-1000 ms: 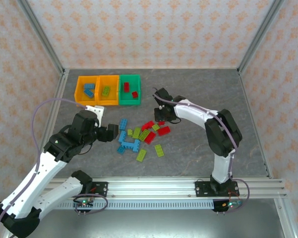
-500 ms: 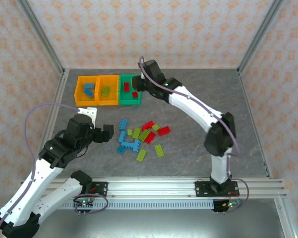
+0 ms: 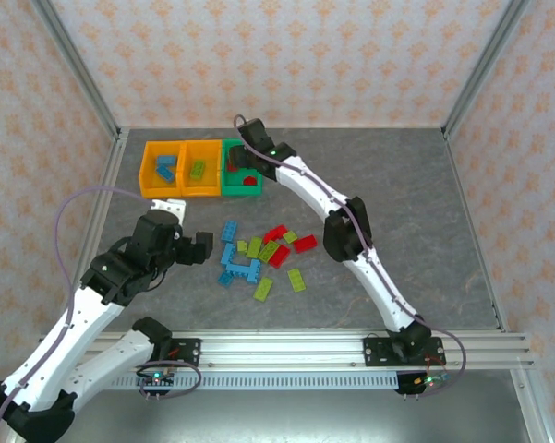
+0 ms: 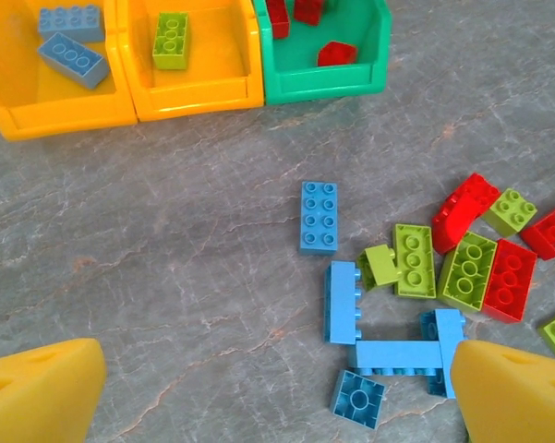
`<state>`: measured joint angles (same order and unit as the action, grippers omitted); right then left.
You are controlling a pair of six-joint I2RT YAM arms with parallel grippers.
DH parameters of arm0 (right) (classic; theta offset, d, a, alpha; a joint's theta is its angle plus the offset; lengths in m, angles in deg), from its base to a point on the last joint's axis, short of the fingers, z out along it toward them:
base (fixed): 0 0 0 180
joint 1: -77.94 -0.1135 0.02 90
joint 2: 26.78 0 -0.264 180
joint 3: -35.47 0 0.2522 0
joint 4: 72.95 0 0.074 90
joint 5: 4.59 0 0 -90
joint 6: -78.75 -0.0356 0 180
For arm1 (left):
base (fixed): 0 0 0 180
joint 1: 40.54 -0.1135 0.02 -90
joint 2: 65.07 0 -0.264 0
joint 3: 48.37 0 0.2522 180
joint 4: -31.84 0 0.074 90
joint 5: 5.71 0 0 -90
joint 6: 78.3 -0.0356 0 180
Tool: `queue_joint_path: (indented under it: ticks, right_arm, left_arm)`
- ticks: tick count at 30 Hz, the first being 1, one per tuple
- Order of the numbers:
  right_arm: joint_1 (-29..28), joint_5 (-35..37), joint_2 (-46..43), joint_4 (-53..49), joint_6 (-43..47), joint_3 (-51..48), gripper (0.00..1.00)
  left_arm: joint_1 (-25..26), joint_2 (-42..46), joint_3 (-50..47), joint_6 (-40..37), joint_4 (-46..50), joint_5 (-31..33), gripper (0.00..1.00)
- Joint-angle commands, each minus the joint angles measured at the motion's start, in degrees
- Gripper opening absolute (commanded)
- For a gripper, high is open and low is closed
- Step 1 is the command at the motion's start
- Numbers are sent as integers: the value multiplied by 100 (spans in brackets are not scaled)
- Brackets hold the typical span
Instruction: Sort the legos into containers by color
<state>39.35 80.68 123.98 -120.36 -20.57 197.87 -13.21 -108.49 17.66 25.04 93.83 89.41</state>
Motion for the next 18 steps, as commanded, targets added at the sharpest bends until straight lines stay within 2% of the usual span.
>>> queue_joint_path:
  ticks: [1, 3, 5, 9, 14, 18]
  right_arm:
    - [-35, -200, -987, -390, 14, -110, 66]
    - [-44, -460, -1557, -632, -59, -606, 67]
    - [-68, -721, -2294, -819, -78, -1401, 69]
    - [-123, -1224, -3895, -842, -83, -3384, 73]
    - [-301, -1450, -5855, -627, -331, -5961, 77]
    - [-519, -1460, -7065, -488, -773, -7396, 79]
  left_arm:
    - [-53, -48, -53, -52, 130, 323, 97]
    - [-61, -131, 3, 233, 220, 458, 97]
    - [-61, -345, 181, 837, 397, 473, 97]
    - [-61, -932, 150, 1669, -99, -66, 92]
    - [-114, -2405, 348, 1568, -932, -134, 80]
    - [-206, -3806, 907, 1346, -1230, -237, 75]
